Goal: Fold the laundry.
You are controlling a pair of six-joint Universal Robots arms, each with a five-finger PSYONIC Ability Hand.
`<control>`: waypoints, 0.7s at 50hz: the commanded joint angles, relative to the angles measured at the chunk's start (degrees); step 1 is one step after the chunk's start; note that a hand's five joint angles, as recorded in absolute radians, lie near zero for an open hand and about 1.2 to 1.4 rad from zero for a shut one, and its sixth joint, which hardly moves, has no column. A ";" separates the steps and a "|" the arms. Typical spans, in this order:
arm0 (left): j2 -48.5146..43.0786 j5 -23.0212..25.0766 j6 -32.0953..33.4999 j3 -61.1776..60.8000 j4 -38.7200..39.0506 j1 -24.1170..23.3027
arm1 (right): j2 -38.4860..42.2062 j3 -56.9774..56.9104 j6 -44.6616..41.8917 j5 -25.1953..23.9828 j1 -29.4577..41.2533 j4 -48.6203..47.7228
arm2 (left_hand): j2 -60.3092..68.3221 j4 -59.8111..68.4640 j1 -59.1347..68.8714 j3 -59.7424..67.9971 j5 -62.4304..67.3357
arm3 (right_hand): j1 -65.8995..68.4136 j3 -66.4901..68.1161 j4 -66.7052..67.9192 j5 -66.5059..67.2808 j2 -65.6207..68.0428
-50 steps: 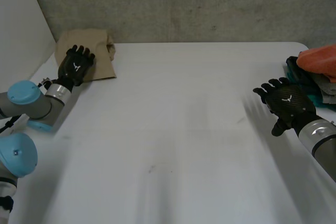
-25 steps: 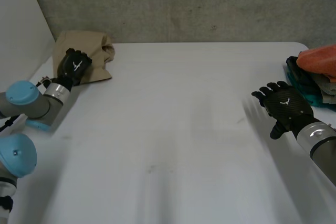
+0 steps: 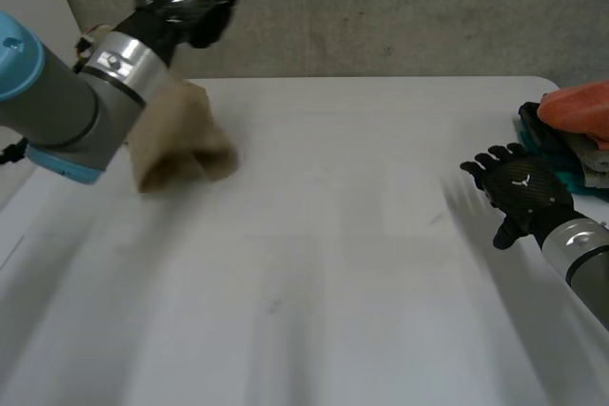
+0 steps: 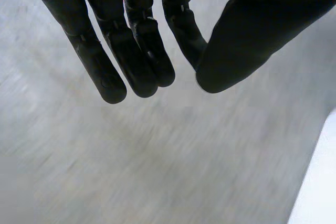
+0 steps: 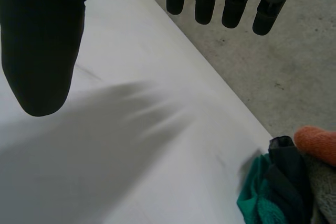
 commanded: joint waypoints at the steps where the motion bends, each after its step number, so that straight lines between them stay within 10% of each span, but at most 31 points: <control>1: 9.53 -0.15 -8.26 -12.39 -0.16 -12.34 | -1.89 0.62 0.04 0.25 -0.38 0.25 | 11.42 11.23 14.13 11.69 12.47 | -2.97 -2.29 -2.19 -2.39 -2.27; 7: 3.48 -0.76 -8.27 -17.24 -0.34 -18.76 | -3.56 0.97 0.65 0.08 -0.55 0.42 | 11.42 11.23 14.13 11.69 12.47 | -2.97 -2.29 -2.19 -2.39 -2.27; 11: -0.22 -6.73 -5.46 -16.10 -0.52 -18.15 | -4.27 1.85 0.48 -0.27 -0.46 0.42 | -34.73 -34.92 -32.02 -34.46 -33.68 | -2.97 -2.29 -2.19 -2.39 -2.27; 18: -3.55 -12.72 4.37 -11.01 -1.83 -3.75 | -4.53 2.29 0.39 -0.54 -0.38 0.42 | -51.62 -51.82 -48.92 -51.36 -50.58 | -2.97 -2.29 -2.19 -2.39 -2.27; 35: -30.27 -1.30 34.71 8.94 -13.79 14.02 | -3.83 2.82 0.04 -0.36 0.24 0.33 | -49.62 -49.82 -46.92 -49.35 -48.57 | -2.97 -2.29 -2.19 -2.39 -2.27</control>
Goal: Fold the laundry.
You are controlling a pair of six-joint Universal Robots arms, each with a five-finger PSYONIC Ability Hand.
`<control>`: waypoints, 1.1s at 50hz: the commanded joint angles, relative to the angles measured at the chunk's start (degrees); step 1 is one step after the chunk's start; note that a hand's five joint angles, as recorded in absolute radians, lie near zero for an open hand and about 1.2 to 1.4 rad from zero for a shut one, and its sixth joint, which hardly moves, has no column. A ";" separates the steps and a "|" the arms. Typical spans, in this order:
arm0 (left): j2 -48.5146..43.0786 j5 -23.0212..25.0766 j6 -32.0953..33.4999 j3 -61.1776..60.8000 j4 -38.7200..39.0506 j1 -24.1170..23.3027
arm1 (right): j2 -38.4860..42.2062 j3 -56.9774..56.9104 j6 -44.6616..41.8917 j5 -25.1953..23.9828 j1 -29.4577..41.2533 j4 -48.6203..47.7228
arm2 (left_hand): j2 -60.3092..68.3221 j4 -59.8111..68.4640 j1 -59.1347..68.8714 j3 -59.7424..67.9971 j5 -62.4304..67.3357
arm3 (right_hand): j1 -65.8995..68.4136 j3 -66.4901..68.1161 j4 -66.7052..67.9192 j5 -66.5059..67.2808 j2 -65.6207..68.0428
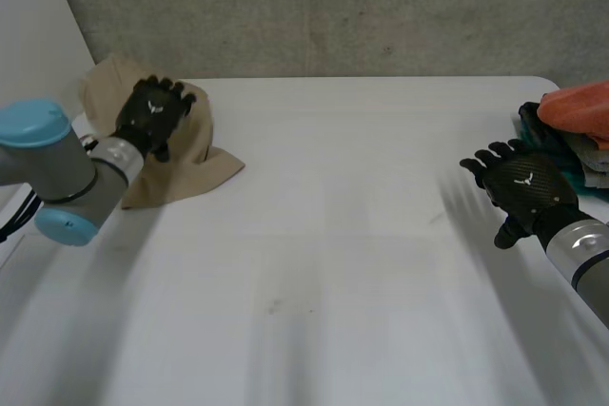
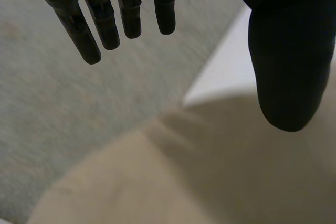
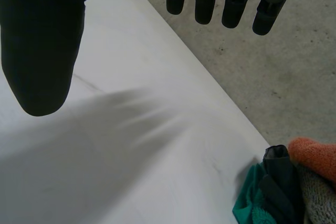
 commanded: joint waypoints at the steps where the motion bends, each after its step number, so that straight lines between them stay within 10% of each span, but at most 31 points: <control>1: -10.47 5.03 9.58 7.05 -1.65 2.35 | 0.13 0.24 -0.15 0.47 0.12 -0.02 | 3.18 3.27 2.41 3.10 4.08 | -2.97 -2.29 -2.19 -2.39 -2.27; 6: -13.38 4.95 9.41 10.49 -1.48 1.38 | 0.13 0.24 -0.06 0.82 0.03 -0.11 | 62.64 62.72 61.87 62.55 63.53 | -2.97 -2.29 -2.19 -2.39 -2.27; 22: 20.25 0.29 -16.14 -15.24 9.16 -21.44 | -4.87 0.85 0.73 1.00 0.12 0.07 | 62.72 62.81 61.95 62.64 63.62 | -2.97 -2.29 -2.19 -2.39 -2.27; 32: 16.07 -6.82 -25.05 -20.80 8.37 -36.31 | -7.51 1.29 0.99 1.00 -0.23 0.07 | 62.72 62.81 61.95 62.64 63.62 | -2.97 -2.29 -2.19 -2.39 -2.27; 35: 12.99 -10.25 -23.91 -20.80 7.31 -40.10 | -7.43 1.29 0.99 1.08 -0.41 0.07 | 21.51 21.60 20.74 21.43 22.41 | -2.97 -2.29 -2.19 -2.39 -2.27; 37: 13.85 -12.61 -23.29 -20.80 6.79 -40.63 | -7.43 1.38 0.99 1.08 -0.41 0.16 | 3.60 3.68 2.83 3.52 4.50 | -2.97 -2.29 -2.19 -2.39 -2.27; 55: 35.31 -15.35 -14.15 -36.09 2.66 -22.88 | -8.66 0.68 1.17 0.91 -0.23 4.55 | 4.04 4.12 3.27 3.95 4.94 | -2.97 -2.29 -2.19 -2.39 -2.27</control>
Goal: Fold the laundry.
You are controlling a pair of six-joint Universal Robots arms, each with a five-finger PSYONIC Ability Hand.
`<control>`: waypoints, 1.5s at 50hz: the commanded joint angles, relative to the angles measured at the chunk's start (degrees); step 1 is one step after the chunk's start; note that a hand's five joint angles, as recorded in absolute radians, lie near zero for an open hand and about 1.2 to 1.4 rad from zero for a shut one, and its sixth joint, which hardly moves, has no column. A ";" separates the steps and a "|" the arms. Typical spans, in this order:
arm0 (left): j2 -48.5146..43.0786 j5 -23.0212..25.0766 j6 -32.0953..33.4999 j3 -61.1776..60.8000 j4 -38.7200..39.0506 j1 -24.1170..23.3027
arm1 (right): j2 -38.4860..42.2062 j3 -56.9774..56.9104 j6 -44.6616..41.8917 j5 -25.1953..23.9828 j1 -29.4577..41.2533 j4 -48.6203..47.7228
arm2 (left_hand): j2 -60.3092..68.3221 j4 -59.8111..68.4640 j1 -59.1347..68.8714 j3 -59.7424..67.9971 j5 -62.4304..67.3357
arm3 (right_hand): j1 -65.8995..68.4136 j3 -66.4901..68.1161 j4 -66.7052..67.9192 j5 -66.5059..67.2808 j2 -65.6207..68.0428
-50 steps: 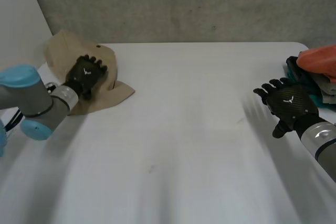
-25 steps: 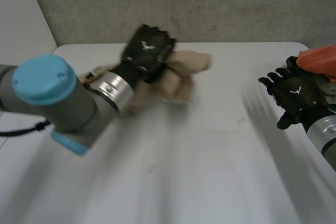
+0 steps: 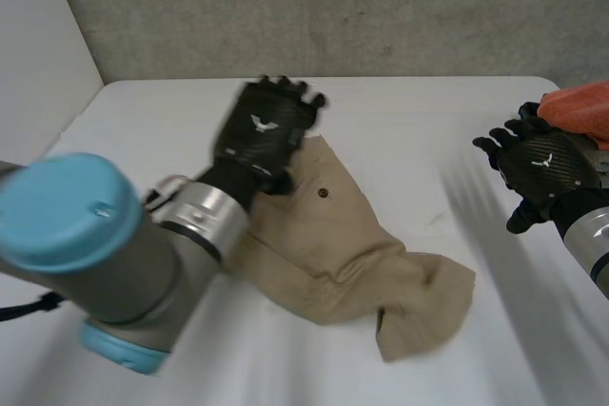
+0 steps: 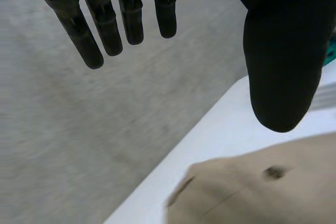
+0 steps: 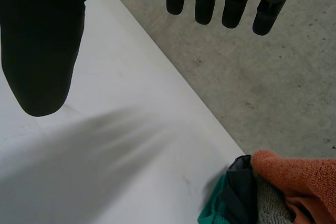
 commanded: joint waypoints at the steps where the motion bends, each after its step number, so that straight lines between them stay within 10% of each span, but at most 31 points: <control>1: 4.39 0.41 4.50 -7.81 -3.84 5.66 | -0.95 -0.10 0.06 -0.16 0.14 1.87 | 0.29 0.87 1.25 0.21 1.79 | -2.97 -2.29 -2.19 -2.39 -2.27; 13: -6.41 0.41 7.31 -7.03 -3.76 6.63 | -1.04 -0.18 1.11 -0.16 0.85 2.49 | 3.81 4.39 4.76 3.73 5.31 | -2.97 -2.29 -2.19 -2.39 -2.27; 19: -12.74 0.06 12.49 -2.29 -3.32 6.89 | -1.12 -1.94 4.19 0.02 1.99 2.57 | 59.07 59.65 60.02 58.99 60.57 | -2.97 -2.29 -2.19 -2.39 -2.27; 31: -2.29 0.50 13.74 15.55 11.43 7.95 | -3.23 -11.60 7.00 1.16 3.48 8.90 | 59.14 59.72 60.10 59.06 60.64 | -2.97 -2.29 -2.19 -2.39 -2.27; 47: -15.80 22.90 -9.12 17.33 13.82 -6.01 | -3.85 -11.61 10.17 5.20 4.71 9.17 | 59.14 59.72 60.10 59.06 60.64 | -2.97 -2.29 -2.19 -2.39 -2.27; 50: -18.28 24.93 -9.21 16.44 12.59 -7.78 | -3.85 -10.99 10.17 5.03 4.63 9.17 | 32.37 32.95 33.32 32.29 33.87 | -2.97 -2.29 -2.19 -2.39 -2.27; 51: -18.89 25.54 -9.38 16.00 11.54 -8.22 | -3.76 -10.82 10.08 5.03 4.63 9.17 | 2.78 3.35 3.73 2.70 4.28 | -2.97 -2.29 -2.19 -2.39 -2.27; 54: -18.46 25.64 -9.38 15.47 10.48 -8.66 | -3.15 -10.56 9.64 4.68 4.45 9.25 | -6.27 -5.70 -5.32 -6.36 -4.78 | -2.97 -2.29 -2.19 -2.39 -2.27; 61: -10.83 22.31 -9.12 11.35 4.69 -8.14 | -2.79 -9.15 8.94 3.01 4.54 9.52 | -1.23 -0.66 -0.28 -1.31 0.27 | -2.97 -2.29 -2.19 -2.39 -2.27; 75: 11.07 -0.90 -8.94 -9.83 -12.80 -2.51 | -5.70 -8.18 -4.49 -10.18 4.63 28.30 | 15.24 15.81 16.19 15.15 16.73 | -2.97 -2.29 -2.19 -2.39 -2.27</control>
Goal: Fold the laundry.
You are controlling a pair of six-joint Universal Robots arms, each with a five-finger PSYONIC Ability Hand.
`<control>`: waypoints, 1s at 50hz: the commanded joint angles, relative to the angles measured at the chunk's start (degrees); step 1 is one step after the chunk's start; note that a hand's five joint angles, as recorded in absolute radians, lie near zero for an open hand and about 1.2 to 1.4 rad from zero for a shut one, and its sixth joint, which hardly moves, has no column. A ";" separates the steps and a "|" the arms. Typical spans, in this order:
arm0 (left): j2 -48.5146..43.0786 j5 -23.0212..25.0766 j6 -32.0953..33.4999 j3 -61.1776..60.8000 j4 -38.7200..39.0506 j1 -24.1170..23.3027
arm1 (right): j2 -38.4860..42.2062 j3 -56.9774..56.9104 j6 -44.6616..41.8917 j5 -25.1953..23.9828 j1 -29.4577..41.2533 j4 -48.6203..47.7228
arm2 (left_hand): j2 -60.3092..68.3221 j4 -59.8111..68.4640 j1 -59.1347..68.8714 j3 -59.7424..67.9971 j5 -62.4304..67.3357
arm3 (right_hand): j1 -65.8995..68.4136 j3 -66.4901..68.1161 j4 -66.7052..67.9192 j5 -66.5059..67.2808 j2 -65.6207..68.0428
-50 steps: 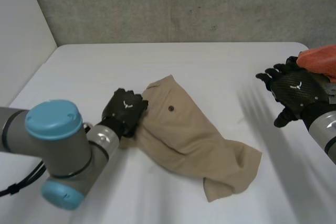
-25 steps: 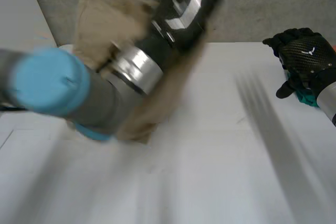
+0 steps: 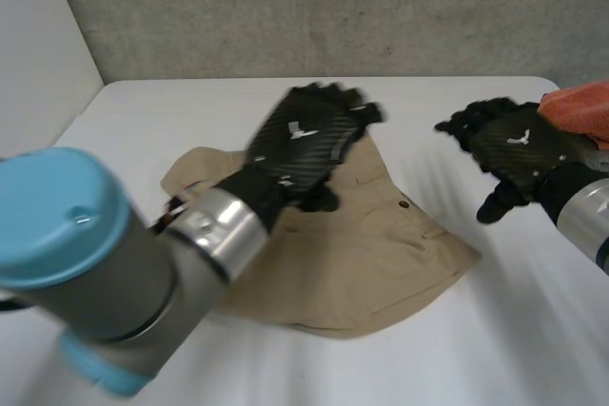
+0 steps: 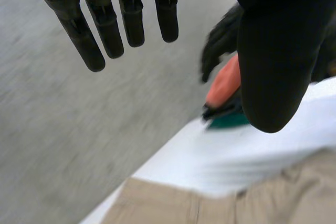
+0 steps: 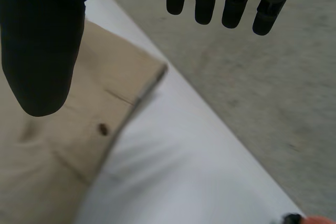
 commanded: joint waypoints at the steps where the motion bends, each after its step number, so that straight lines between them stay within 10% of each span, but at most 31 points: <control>1: 7.74 -8.80 0.02 -11.24 -8.68 0.94 | 0.26 0.57 -9.35 -4.77 -0.24 11.65 | 14.76 14.64 14.53 14.66 14.40 | -1.89 -1.21 -1.11 -1.31 -1.20; 9: 7.22 -9.24 -0.07 -20.56 -15.99 3.13 | 8.96 3.73 -22.27 -5.12 -0.42 12.36 | 16.46 16.34 16.23 16.36 16.10 | 4.85 5.53 5.63 5.43 5.54; 24: -6.84 -9.77 1.77 -17.67 -2.28 7.44 | 21.80 3.03 -22.81 -4.95 0.20 -3.71 | 16.62 16.50 16.39 16.52 16.26 | 26.35 27.03 27.14 26.93 27.05; 30: -9.57 -9.94 7.48 -15.91 -0.53 7.62 | 24.17 2.07 -20.79 -4.86 0.11 -7.76 | 54.19 54.06 53.96 54.09 53.83 | 46.20 46.87 46.98 46.78 46.89; 35: -4.93 -10.64 8.45 -16.08 0.27 7.35 | 24.00 1.36 -17.72 -3.63 0.11 -9.96 | 57.31 57.19 57.08 57.21 56.95 | 67.03 67.71 67.81 67.61 67.73; 50: 24.44 -10.30 1.77 -1.16 -11.40 7.70 | -6.67 -19.80 2.24 -0.38 -0.68 10.84 | 57.31 57.19 57.08 57.21 56.95 | 67.03 67.71 67.81 67.61 67.73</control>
